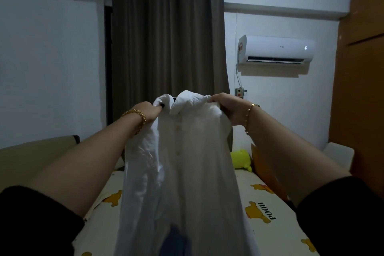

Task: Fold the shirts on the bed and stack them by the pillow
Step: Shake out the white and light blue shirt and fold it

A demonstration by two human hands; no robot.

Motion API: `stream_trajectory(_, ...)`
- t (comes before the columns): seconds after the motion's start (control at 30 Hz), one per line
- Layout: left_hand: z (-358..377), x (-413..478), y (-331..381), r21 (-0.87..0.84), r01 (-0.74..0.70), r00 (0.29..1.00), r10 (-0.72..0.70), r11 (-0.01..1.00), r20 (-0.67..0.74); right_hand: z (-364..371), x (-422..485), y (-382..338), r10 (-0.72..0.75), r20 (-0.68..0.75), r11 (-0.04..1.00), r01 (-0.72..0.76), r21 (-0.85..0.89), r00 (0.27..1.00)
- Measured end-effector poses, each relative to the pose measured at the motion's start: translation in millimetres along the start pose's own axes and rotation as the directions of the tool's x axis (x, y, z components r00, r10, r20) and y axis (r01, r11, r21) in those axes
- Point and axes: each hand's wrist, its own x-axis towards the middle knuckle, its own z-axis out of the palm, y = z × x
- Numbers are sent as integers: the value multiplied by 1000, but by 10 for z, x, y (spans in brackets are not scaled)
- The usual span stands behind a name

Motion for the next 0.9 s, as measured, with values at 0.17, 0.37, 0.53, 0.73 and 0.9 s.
stream_trajectory(0.17,137,-75,50,-607,167,927,85,777,364,79,113,-6,-73,41,984,66,165,996)
stream_trajectory(0.37,311,-311,136,-660,87,827,316,747,466,243,218,13,-237,126,955,208,210,963)
stream_trajectory(0.53,442,-327,141,-583,100,958,80,806,275,345,232,180,-271,67,962,267,63,960)
stream_trajectory(0.73,481,-345,116,-712,208,968,-37,671,248,302,97,800,-105,160,909,160,-384,981)
stream_trajectory(0.9,450,-389,242,-740,191,977,-50,645,208,581,-30,1271,104,279,779,97,-620,955)
